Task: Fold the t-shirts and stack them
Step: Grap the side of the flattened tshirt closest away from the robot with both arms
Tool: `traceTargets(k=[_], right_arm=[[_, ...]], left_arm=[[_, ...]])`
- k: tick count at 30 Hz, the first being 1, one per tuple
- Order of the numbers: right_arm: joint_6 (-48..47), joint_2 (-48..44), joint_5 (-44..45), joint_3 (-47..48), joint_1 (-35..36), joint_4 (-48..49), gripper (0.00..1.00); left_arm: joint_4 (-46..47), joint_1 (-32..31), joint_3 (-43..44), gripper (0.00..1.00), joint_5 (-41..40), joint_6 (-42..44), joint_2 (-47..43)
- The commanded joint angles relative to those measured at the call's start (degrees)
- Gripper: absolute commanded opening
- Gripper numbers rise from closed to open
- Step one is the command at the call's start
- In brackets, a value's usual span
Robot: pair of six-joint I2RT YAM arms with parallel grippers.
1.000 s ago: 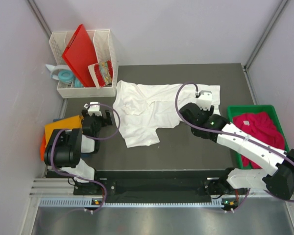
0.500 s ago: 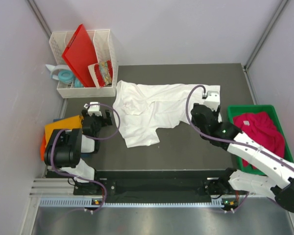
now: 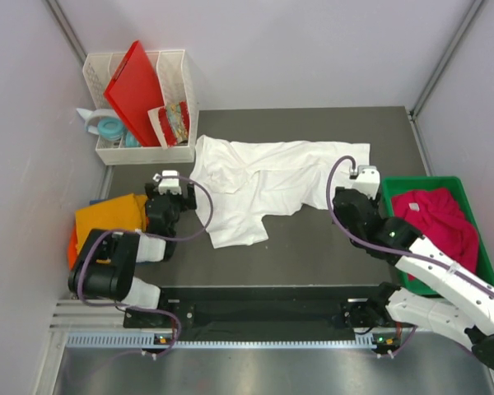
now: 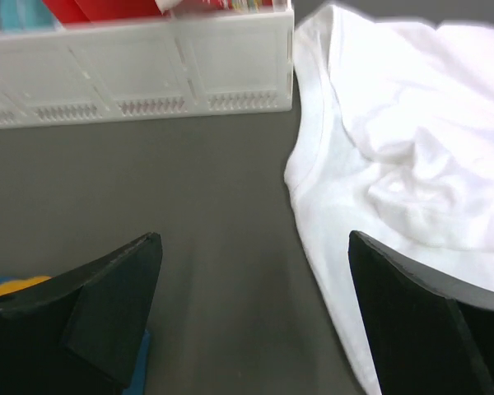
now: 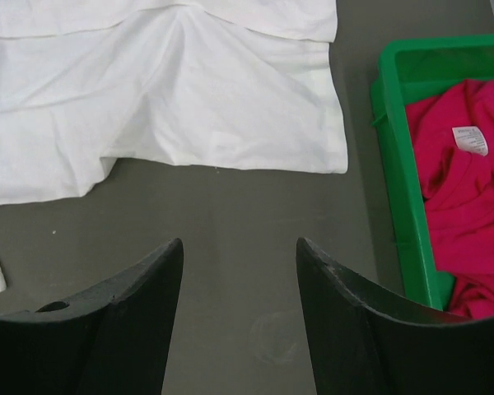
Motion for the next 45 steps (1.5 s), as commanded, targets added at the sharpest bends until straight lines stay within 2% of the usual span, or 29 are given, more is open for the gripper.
traceTargets(k=[1,2,3,5,6,7,8,9,10,11,12,14,15,17,19,20,21,23,24,25,26,27,28,31,33,35,39,42,45], right_arm=[[-1.9,0.9,-0.5,-0.5,-0.4,2.6,0.57],[-1.9,1.3,-1.0,-0.4,-0.4,3.0,0.57],[-1.8,2.2,-1.3,-0.2,-0.4,3.5,0.57],[-1.4,2.8,-1.9,0.0,-0.4,4.5,0.57],[-1.2,2.9,-2.2,0.0,-0.4,4.8,0.57],[-1.1,2.9,-2.7,-0.1,-0.5,5.2,0.58],[-1.0,2.8,-2.9,-0.3,-0.4,6.1,0.58],[-0.9,2.7,-3.1,-0.6,-0.4,6.6,0.58],[-1.1,2.7,-3.1,-0.7,-0.4,6.9,0.58],[-1.1,2.7,-3.0,-0.7,-0.5,7.6,0.58],[-1.1,2.8,-2.8,-0.8,-0.4,7.7,0.58],[-0.7,2.9,-2.8,-0.9,-0.4,8.1,0.58],[-0.6,3.2,-2.8,-0.7,-0.4,8.1,0.58],[0.0,3.3,-3.2,-0.7,-0.4,8.4,0.58],[0.1,3.7,-2.9,-0.9,-0.4,8.7,0.58],[0.1,4.0,-2.6,-0.9,-0.4,9.0,0.58],[0.1,4.4,-2.5,-0.8,-0.4,8.9,0.58],[0.6,4.9,-1.9,-0.3,-0.4,8.3,0.58],[0.9,5.3,-1.8,0.2,-0.4,8.0,0.58],[1.5,5.2,-1.5,0.3,-0.4,7.8,0.58],[1.6,5.1,-1.5,0.2,-0.4,7.8,0.58],[1.8,4.9,-1.5,0.1,-0.4,7.8,0.58],[2.2,4.8,-1.4,0.0,-0.4,7.8,0.58],[2.9,5.0,-1.1,-0.3,-0.4,7.8,0.58],[3.1,5.1,-1.1,-0.3,-0.4,7.3,0.58],[3.7,5.0,-1.1,-0.6,-0.4,7.3,0.58],[4.4,5.1,-1.6,-0.9,-0.4,6.7,0.58],[4.7,5.0,-1.6,-1.0,-0.4,6.1,0.58],[4.3,4.8,-1.5,-1.2,-0.4,5.6,0.58]], left_arm=[[-9.9,-8.7,5.2,0.99,-15.8,4.4,-10.8],[-14.0,-10.3,6.4,0.99,-17.0,3.5,-14.7],[-23.9,-13.4,7.8,0.99,-19.8,-0.7,-16.8],[-35.7,-16.1,12.8,0.99,-24.6,-8.8,-21.8],[-40.0,-19.5,13.8,0.99,-30.3,-14.7,-22.9],[-49.8,-21.6,15.7,0.99,-33.0,-17.4,-24.0],[-53.7,-23.7,16.5,0.99,-34.4,-18.8,-25.1],[-58.5,-28.5,17.2,0.99,-39.2,-22.1,-25.4],[-67.4,-30.8,18.8,0.99,-40.2,-25.0,-25.4],[-71.5,-32.8,19.5,0.99,-39.7,-27.4,-25.4],[-74.3,-35.6,20.0,0.99,-39.2,-33.4,-25.4],[-86.3,-38.5,22.6,0.99,-40.6,-43.9,-24.3],[-90.0,-39.6,24.1,0.99,-40.2,-53.0,-23.7],[-98.2,-44.7,28.5,0.99,-37.5,-55.9,-21.4],[-100.9,-47.7,31.7,0.99,-34.4,-53.6,-19.3],[-105.2,-49.5,32.2,0.99,-35.9,-54.8,-18.8],[-109.0,-49.6,32.5,0.99,-37.8,-63.7,-18.4],[-116.5,-49.6,33.1,0.99,-38.3,-74.6,-18.8],[-117.9,-49.6,32.6,0.99,-37.3,-79.8,-19.7],[-116.1,-49.6,30.3,0.99,-36.0,-80.5,-20.8],[-112.7,-49.6,28.6,0.99,-33.9,-79.1,-24.2],[-103.2,-49.6,26.9,0.99,-29.6,-73.7,-26.2],[-99.5,-49.6,22.7,0.99,-27.5,-71.8,-29.4],[-93.4,-49.6,17.4,0.99,-24.5,-70.9,-30.8],[-93.0,-49.6,16.7,0.92,-24.0,-69.9,-28.9],[-92.5,-49.6,17.3,0.8,-23.6,-67.9,-23.7],[-92.6,-49.6,20.2,0.67,-25.8,-67.6,-14.0],[-89.4,-49.5,21.9,0.73,-26.5,-65.6,-8.6],[-87.4,-48.5,23.1,0.75,-26.7,-64.4,-6.7]])
